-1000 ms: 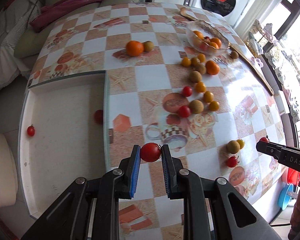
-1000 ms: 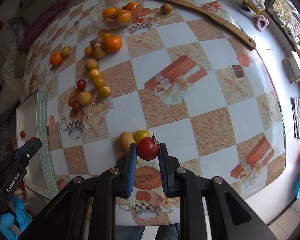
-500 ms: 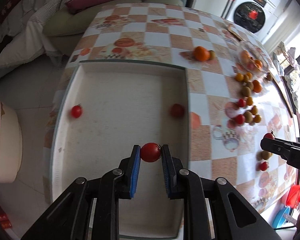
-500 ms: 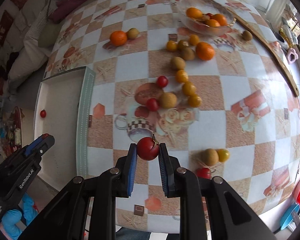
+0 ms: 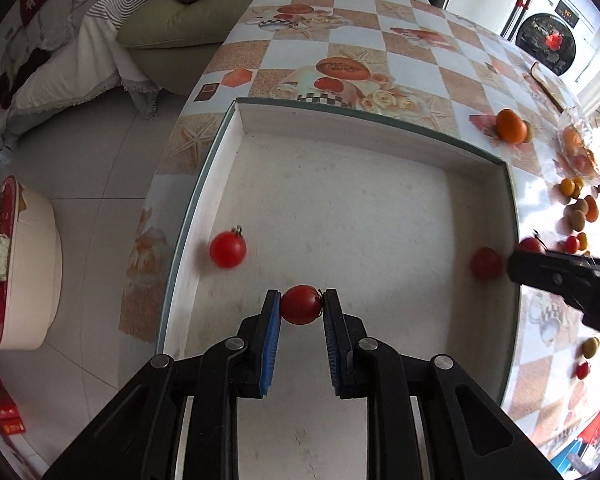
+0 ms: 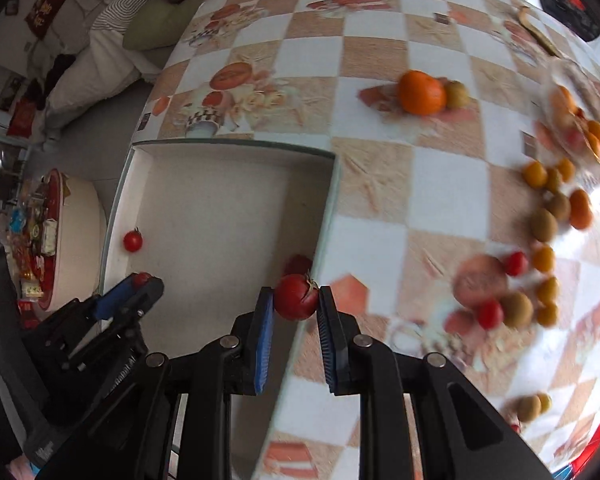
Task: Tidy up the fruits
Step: 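Carry both tomatoes into the white tray and open both grippers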
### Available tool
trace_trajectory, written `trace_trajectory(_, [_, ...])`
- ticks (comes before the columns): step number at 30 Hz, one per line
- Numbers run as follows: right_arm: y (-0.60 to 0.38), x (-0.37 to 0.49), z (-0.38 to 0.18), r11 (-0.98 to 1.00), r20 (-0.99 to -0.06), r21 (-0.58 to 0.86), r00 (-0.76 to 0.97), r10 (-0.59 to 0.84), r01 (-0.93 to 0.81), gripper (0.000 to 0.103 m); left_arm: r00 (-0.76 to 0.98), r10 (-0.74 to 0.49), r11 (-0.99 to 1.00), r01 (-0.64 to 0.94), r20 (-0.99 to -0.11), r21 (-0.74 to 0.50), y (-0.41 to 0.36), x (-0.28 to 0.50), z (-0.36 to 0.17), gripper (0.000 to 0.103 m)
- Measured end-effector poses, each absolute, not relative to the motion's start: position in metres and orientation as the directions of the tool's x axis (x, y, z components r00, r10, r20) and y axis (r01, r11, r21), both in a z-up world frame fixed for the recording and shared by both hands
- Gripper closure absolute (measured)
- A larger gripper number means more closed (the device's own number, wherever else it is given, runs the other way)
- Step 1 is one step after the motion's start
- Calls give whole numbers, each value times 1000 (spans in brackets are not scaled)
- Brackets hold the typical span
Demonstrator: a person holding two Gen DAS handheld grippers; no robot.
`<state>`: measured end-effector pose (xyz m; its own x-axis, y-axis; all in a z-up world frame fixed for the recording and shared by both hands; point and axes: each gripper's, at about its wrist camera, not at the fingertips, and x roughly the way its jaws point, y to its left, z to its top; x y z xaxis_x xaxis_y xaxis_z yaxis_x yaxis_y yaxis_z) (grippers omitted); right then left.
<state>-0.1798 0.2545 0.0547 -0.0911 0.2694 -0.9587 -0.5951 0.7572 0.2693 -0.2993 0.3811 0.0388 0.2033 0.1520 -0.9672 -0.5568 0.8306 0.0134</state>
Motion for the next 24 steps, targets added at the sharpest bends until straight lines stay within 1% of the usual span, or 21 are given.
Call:
trace_trajectory(4, [282,-168,51,745,-957,262,-64,284,-614,80,204,155,834,-552,-967,17,387,-290,31,80])
trace_trajectory(9, [303,-160,43,736,-956,268,-80,281,-621,80,213,160,837,-547,-964,18,388,-288,28,80])
trace_trajectory(17, [323,-163,17,728,-969,241,-111,223,-642,79,213,163,845,-534,-963,25,387,-287,28,79])
trace_trajectory(20, [326,-165,18,714,-971,228,-107,212,-662,76,213,162,845,-535,-964,24,386,-287,28,79])
trace_trajectory(21, [327,-165,18,710,-970,234,-114,213,-664,70,212,163,846,-533,-964,26,385,-288,29,79])
trace_trajectory(22, [328,-164,18,709,-968,246,-126,219,-661,54,210,163,848,-530,-964,28,384,-289,29,79])
trace_trajectory(24, [330,-163,19,709,-964,261,-136,228,-655,40,205,161,852,-522,-965,32,383,-289,29,79])
